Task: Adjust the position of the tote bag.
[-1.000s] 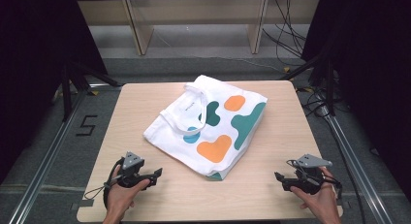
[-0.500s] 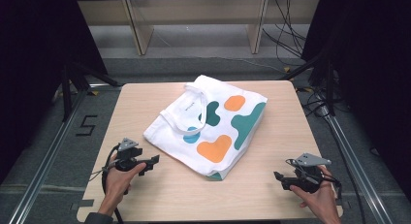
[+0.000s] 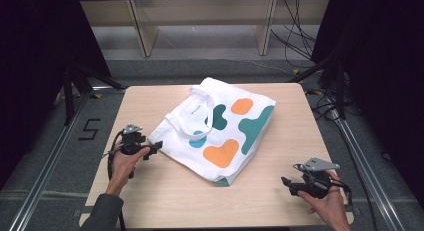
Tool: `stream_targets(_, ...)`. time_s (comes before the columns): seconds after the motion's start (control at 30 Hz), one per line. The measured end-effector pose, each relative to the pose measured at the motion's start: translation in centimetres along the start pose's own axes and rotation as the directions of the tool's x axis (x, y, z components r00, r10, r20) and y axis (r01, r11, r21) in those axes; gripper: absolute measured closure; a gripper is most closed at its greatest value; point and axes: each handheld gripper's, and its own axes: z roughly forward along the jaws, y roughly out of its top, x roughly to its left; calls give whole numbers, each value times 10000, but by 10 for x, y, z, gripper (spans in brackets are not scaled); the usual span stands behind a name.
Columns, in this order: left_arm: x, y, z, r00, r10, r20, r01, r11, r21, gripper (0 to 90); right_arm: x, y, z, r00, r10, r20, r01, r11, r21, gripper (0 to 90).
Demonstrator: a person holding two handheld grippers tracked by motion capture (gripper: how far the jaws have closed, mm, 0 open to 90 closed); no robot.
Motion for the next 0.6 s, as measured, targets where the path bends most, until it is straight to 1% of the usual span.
stream_targets(0.03,1,6,4,9998,-53,188,55,9999,-105,201,0,0,1,9999,-113,42,114,9999,-58,247)
stream_targets(0.07,1,8,6,9996,-106,257,109,9999,-113,200,0,0,1,9999,-116,47,116,9999,-33,248)
stream_targets(0.1,3,11,9,9996,140,249,-141,9999,63,203,-1,0,2,9998,-198,-76,197,9998,-59,249)
stream_targets(0.13,3,11,9,9996,140,249,-141,9999,63,217,-1,0,2,9998,-201,-70,200,9998,-59,250)
stream_targets(0.17,4,14,15,9995,17,314,-18,10000,32,227,0,1,1,10000,-4,-33,4,10000,6,252)
stream_targets(0.2,5,16,17,9994,88,349,-92,9999,123,230,0,1,1,10000,2,-40,-1,10000,13,252)
stream_targets(0.3,8,19,22,9994,7,358,-14,9998,184,259,-1,1,1,10000,-14,-26,14,10000,53,253)
stream_targets(0.33,9,20,25,9993,-161,339,156,9998,146,264,-1,0,1,10000,-63,-6,63,9999,118,252)
stream_targets(0.37,11,20,26,9990,-157,412,146,9996,259,280,0,0,1,10000,-40,23,40,10000,85,253)
stream_targets(0.4,11,19,28,9985,-302,446,293,9993,221,303,0,0,2,10000,0,-3,0,10000,47,253)
stream_targets(0.43,11,19,30,9982,-341,488,329,9991,250,305,0,0,1,10000,-54,21,53,10000,40,254)
stream_targets(0.47,12,20,30,9985,-278,476,266,9993,268,306,0,0,2,10000,-94,-30,94,10000,-32,255)
stream_targets(0.53,13,21,31,9982,-420,420,412,9990,195,306,0,0,2,9998,-174,-43,174,9998,-33,255)
stream_targets(0.6,14,21,32,9986,-399,359,392,9990,198,274,0,0,2,9999,-150,-71,149,9999,-44,255)
